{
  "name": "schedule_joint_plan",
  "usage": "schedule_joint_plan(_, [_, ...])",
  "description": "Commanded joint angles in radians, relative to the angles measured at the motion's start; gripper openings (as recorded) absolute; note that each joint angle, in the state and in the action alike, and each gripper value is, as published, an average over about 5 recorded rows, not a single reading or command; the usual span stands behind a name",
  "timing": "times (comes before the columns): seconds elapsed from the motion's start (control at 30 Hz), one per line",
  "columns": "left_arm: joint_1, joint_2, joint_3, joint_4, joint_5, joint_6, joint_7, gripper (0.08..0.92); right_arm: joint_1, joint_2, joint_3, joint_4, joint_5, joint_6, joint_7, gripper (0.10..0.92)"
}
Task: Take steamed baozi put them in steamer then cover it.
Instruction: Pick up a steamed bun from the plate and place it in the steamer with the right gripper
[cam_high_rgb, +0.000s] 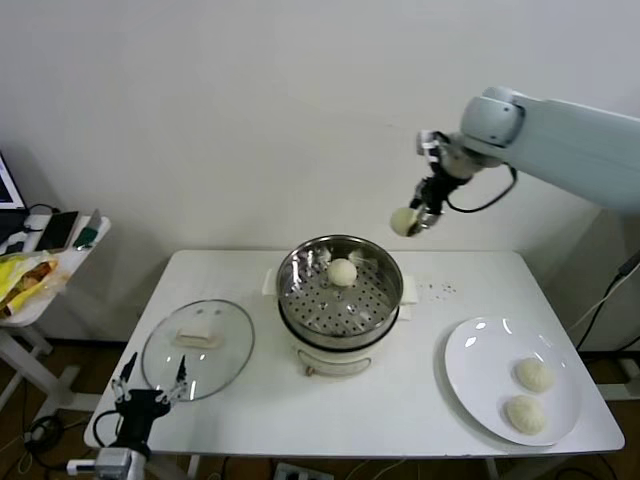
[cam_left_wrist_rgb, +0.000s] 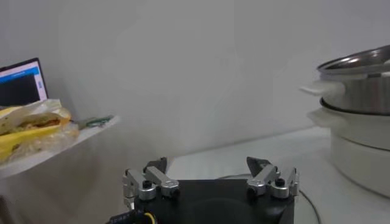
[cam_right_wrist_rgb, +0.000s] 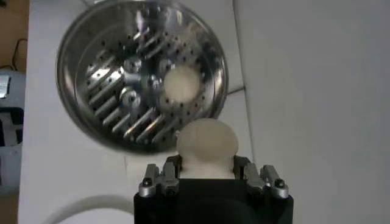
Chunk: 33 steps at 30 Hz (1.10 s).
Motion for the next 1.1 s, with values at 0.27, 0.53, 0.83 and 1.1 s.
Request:
schedule_joint_plan(0.27, [0.011,0.039,-0.015,0.008,-0.047,-0.008,-0.001,0.823,-0.202,0.333,0.003,-0.147,0.043,-0.047,0.046,0.568])
schedule_joint_plan(0.53, [-0.001,0.044,-0.019,0.014,-0.047,-0.002,-0.002,0.823,-0.265,0.354,-0.003,-0.150,0.020,-0.046,0.048,0.568])
schedule_joint_plan(0.83, [-0.002,0.054,-0.023,0.027,-0.049,-0.003,-0.002,0.823,-0.298,0.353,-0.008,-0.139,-0.007,-0.047,0.062,0.576])
schedule_joint_plan(1.1, [-0.003,0.056,-0.024,0.030,-0.050,-0.002,-0.003,0.823,-0.306,0.349,-0.008,-0.135,-0.025,-0.047,0.065,0.596])
